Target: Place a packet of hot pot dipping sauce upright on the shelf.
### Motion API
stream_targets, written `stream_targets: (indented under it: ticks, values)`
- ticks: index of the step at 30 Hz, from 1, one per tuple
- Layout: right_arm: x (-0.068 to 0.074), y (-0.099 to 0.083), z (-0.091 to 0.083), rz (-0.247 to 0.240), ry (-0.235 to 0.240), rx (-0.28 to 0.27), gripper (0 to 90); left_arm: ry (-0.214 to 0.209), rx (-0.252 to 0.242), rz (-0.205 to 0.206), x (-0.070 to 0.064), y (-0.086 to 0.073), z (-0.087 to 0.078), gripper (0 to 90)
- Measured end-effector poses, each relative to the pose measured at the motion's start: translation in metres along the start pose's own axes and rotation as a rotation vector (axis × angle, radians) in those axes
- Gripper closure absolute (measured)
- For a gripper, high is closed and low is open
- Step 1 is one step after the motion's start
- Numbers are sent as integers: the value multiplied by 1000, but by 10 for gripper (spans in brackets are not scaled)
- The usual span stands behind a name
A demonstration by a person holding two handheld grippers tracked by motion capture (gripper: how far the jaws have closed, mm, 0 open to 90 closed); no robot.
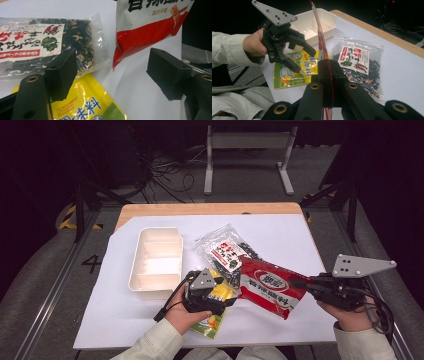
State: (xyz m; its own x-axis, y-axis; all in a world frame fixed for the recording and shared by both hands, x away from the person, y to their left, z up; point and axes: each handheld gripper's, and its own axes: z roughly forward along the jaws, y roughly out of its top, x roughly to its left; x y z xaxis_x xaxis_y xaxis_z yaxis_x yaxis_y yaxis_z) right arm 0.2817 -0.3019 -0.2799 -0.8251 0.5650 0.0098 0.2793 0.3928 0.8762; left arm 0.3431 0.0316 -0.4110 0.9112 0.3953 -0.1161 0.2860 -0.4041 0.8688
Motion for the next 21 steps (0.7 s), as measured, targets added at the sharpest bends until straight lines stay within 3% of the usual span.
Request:
stream_targets:
  ticks: [11,21]
  values:
    - [4,5,7,-12,22,-14,888,-87,-23,0,3,1,20,285]
    - [6,6,11,-17,37,-14,887,-157,-29,-7,1,1,32,249]
